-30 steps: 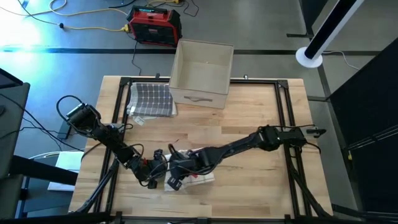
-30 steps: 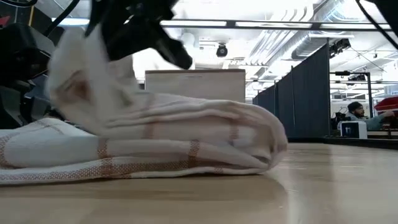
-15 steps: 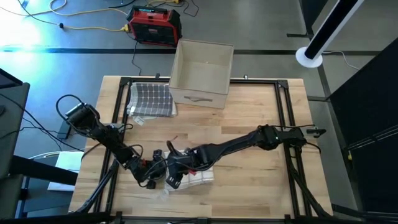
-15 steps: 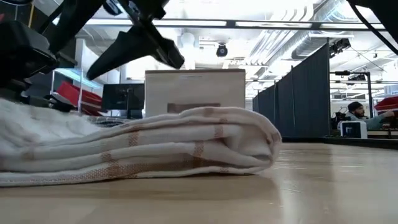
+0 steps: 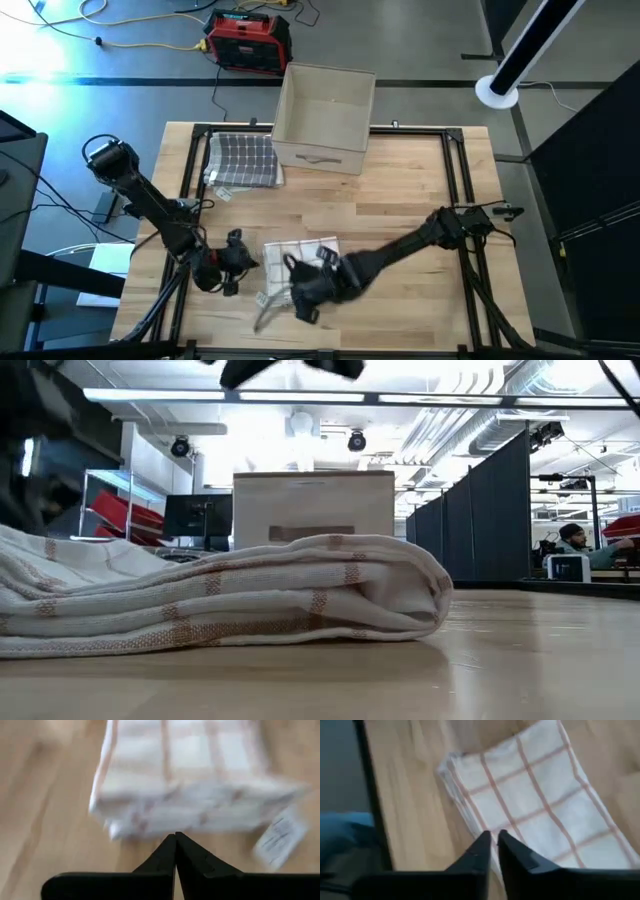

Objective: Fold towel
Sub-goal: Fold the white squared towel

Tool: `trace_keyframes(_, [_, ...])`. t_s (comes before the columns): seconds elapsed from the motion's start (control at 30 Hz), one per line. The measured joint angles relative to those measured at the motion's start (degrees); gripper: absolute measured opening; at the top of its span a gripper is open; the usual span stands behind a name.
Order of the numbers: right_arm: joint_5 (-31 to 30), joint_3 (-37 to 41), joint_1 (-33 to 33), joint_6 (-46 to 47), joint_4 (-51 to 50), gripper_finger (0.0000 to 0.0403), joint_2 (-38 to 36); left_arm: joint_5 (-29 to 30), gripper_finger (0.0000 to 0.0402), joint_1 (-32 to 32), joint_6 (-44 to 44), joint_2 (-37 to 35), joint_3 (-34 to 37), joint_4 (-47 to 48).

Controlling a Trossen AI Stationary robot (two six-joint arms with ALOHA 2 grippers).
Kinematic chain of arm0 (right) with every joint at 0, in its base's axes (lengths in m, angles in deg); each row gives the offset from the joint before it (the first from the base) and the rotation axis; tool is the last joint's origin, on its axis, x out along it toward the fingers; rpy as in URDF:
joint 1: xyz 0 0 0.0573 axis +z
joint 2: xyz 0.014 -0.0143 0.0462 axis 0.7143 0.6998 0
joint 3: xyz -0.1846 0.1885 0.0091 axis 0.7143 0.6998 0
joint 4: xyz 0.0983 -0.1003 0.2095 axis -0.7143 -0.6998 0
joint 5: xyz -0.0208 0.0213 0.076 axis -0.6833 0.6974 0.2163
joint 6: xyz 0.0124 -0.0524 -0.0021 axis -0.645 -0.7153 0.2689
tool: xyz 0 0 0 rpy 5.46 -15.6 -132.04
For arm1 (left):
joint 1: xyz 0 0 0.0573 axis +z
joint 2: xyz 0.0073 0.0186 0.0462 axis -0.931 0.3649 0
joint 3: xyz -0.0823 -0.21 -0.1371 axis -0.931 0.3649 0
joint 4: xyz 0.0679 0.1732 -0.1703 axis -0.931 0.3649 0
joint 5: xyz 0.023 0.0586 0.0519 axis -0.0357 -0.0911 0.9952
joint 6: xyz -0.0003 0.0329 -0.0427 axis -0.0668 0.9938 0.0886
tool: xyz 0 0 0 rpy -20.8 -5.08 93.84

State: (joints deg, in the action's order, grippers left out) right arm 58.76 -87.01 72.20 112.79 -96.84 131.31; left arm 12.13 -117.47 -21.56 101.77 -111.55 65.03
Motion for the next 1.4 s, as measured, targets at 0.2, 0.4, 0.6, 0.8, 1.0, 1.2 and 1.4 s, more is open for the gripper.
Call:
trace_keyframes(0.2, [-8.05,7.31,3.82,2.19,1.73,0.0003,0.34,10.19,0.0,0.67,17.01,2.14,-1.25,-20.6])
trace_keyframes(0.4, [-12.38,19.99,5.2,2.04,19.74,0.0,0.4,4.92,0.0,6.79,20.79,6.9,-1.2,-23.68])
trace_keyframes(0.6, [-21.02,26.66,6.07,1.14,34.01,0.0,0.3,1.63,0.0,10.44,20.75,10.92,-1.24,-23.61])
trace_keyframes(0.8, [-27.09,30.64,7.99,6.04,34.77,0.0,0.13,-1.17,0.0,11.86,20.1,12.96,-1.27,-22.29])
trace_keyframes(1.0, [-28.57,36.45,9.37,11.4,38.31,0.0,0.13,-3.82,0.0,11.88,14.37,17.39,-1.07,-19.96])
trace_keyframes(1.2, [-27.7,41.14,10.23,10.57,47.63,0.0,0.09,-5.29,0.0,11.64,9.89,22.14,-1.13,-21.27])
trace_keyframes(1.4, [-25.0,38.2,10.56,5.25,42.27,0.0,-2.74,-9.63,0.0,11.55,12.16,17.79,-2.18,-20.33])
